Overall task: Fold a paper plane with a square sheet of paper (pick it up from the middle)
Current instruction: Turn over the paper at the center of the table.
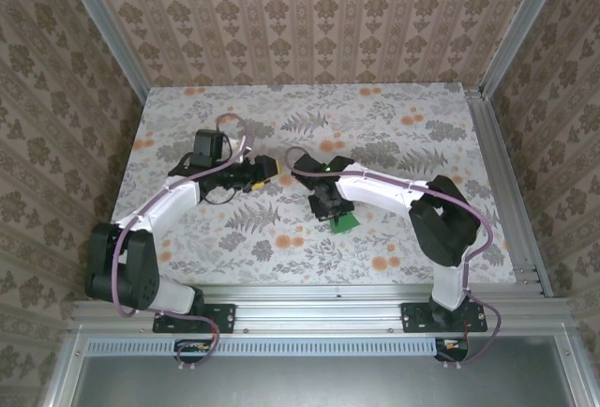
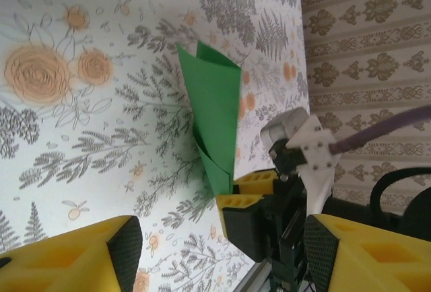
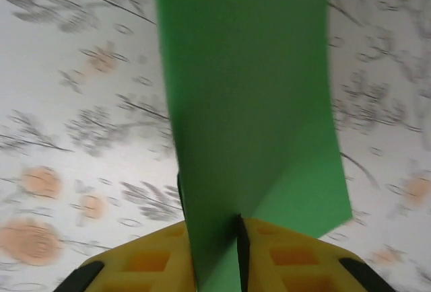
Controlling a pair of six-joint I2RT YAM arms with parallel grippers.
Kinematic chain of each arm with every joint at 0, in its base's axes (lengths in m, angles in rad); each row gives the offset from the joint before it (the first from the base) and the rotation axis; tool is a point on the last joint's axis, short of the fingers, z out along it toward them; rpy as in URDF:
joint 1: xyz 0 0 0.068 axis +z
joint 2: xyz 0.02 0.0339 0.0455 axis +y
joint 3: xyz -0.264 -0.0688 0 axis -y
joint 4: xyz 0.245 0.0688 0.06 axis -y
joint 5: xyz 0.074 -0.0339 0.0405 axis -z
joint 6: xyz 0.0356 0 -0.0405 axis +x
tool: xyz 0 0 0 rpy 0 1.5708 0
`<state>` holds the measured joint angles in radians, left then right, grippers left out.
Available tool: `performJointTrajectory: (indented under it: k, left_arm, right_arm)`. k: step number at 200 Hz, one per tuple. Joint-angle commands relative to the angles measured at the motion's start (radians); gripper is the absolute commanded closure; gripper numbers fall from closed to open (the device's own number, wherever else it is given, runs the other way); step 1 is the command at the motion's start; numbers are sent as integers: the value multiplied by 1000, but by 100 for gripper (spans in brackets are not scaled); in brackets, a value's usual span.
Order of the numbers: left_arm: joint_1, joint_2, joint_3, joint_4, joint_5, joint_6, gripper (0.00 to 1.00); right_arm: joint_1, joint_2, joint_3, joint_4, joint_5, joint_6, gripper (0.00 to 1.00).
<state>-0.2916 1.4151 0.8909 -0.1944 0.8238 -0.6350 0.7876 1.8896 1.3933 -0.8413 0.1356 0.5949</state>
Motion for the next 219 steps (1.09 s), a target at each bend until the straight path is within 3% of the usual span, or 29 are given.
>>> performJointTrajectory:
  k: [1,39,68,108,121,163,219]
  left_arm:
    - [8,-30,-37,17,33,-10,32]
    - [-7,-33,-56,29,31,-14,32]
    - [-44,-23,-60,41,12,-20,32]
    - [-158,67,-9,80,-91,-30,35]
    - [-244,121,48,48,-157,3,36]
    - [-369,302,188,-4,-289,69,47]
    - [-384,452,285,-66,-364,147,60]
  right_arm:
    - [-28,-25,-62,158,-159,60,67]
    - [-61,-73,-158,299,-287,113,61]
    - [-132,-210,-278,444,-386,156,57]
    - [-257,-370,-396,325,-336,67,56]
    - [-297,-398,-440,309,-335,45,56]
    - [-384,-439,-549,364,-404,23,53]
    - [-428,-399,-610,482,-518,37,53]
